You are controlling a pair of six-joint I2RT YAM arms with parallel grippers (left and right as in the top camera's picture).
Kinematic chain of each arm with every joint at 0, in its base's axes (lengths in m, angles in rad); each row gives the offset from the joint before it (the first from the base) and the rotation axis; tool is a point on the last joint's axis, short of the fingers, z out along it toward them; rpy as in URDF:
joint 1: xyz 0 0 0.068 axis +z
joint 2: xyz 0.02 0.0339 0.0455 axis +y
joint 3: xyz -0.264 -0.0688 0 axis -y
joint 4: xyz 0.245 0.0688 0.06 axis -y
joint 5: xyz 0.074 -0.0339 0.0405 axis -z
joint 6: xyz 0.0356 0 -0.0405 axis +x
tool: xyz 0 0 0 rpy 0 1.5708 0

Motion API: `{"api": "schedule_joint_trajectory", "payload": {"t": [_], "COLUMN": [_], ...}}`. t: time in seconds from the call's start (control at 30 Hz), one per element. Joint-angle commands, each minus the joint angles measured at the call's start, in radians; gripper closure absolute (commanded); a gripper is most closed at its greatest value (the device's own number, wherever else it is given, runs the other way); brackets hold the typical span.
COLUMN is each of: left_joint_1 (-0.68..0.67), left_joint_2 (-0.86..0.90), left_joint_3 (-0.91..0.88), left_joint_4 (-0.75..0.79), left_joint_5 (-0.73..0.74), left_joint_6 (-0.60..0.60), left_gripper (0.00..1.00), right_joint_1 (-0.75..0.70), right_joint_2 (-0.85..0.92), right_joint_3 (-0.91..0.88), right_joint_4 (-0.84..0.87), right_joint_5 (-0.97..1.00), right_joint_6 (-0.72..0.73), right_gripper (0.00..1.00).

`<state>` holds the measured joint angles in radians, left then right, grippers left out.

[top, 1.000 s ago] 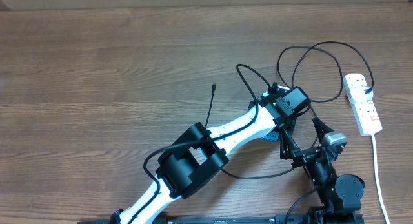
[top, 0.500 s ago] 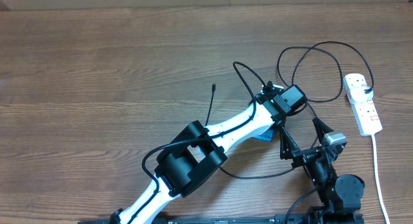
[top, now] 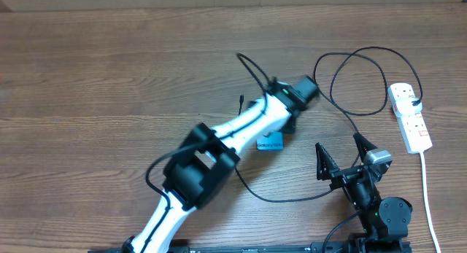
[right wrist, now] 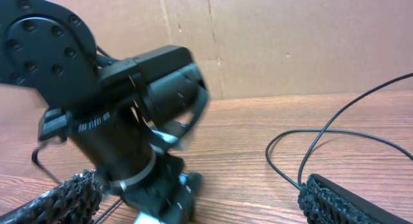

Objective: Plug charger to phone and switch on socket
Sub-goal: 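Grasp the smartphone's top edge with the left gripper and tilt it up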

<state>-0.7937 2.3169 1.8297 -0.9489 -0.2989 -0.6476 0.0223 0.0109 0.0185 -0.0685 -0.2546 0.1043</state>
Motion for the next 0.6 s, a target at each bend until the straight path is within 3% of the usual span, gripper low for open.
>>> {"api": "schedule_joint_trajectory", "payload": {"t": [0.0,0.1,0.33,0.57], "left_joint_1": [0.079,0.125,0.202,0.209], "left_joint_2": [0.052,0.052,0.052,0.052], "left_joint_3": [-0.028,-0.028,-0.028,-0.028], "left_joint_4": [-0.033,-0.023,-0.048,-0.099], "left_joint_5": [0.042,0.155,0.204,0.377], "left_joint_6": [0.041,0.095,0.063,0.064], "left_gripper": [0.03,0.05,0.09,0.06], "right_joint_1": [0.006,0.006,0.006,0.006], "right_joint_2": [-0.008,-0.008,-0.008,-0.008], "right_joint_3": [-0.01,-0.01,-0.01,-0.01], "right_joint_4": [0.005,0.005,0.005,0.005], "right_joint_5": [0.007,0.007,0.007,0.007], "right_joint_6": [-0.001,-0.001,-0.001,-0.001], "right_gripper": [0.0,0.0,0.0,0.0]}}
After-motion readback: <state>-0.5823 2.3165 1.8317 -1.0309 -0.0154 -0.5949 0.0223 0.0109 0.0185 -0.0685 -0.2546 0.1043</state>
